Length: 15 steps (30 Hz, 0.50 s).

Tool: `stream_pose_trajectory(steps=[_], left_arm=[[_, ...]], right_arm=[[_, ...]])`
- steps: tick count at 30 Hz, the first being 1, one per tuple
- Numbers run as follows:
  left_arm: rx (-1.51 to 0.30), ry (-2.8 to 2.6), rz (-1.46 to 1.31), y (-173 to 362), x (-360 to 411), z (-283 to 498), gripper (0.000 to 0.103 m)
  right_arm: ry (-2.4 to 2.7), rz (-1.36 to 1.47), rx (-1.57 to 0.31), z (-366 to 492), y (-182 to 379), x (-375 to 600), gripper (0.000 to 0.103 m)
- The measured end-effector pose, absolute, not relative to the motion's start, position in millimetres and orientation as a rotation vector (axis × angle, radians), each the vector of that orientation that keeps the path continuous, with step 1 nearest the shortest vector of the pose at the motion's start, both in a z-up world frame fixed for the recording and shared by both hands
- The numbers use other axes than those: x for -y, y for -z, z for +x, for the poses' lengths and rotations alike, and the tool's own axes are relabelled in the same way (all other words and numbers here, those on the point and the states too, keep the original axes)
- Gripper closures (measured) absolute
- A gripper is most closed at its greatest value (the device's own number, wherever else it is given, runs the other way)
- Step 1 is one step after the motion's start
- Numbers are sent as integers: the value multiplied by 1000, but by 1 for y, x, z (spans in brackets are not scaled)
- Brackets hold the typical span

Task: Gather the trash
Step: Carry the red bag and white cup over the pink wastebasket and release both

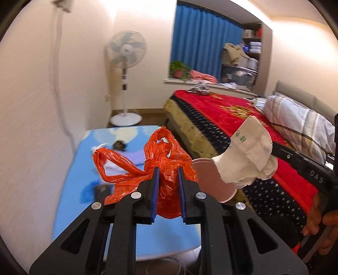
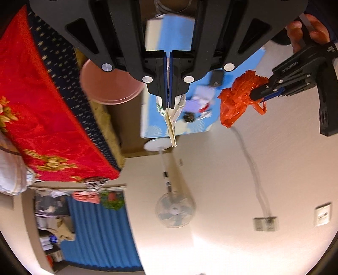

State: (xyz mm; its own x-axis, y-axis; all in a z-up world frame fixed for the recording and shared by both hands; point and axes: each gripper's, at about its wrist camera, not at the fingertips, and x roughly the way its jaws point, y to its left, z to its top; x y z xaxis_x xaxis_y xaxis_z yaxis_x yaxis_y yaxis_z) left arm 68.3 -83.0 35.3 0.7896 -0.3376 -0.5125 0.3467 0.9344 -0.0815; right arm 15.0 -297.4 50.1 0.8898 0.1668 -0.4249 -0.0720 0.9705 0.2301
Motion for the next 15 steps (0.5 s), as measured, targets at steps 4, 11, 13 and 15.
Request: stream_pose_trajectory(steps=[4, 11, 13, 15], left_arm=[[-558, 465, 54, -28, 132, 109, 86], [-701, 556, 65, 33, 211, 193, 85], [-743, 562, 79, 53, 226, 208, 85], [-784, 556, 109, 75, 242, 222, 84]], right_arm=[[-63, 204, -477, 43, -39, 334, 102], [10, 229, -590, 106, 18, 389, 102], [22, 244, -626, 121, 38, 399, 102], [39, 256, -658, 134, 57, 408, 102]])
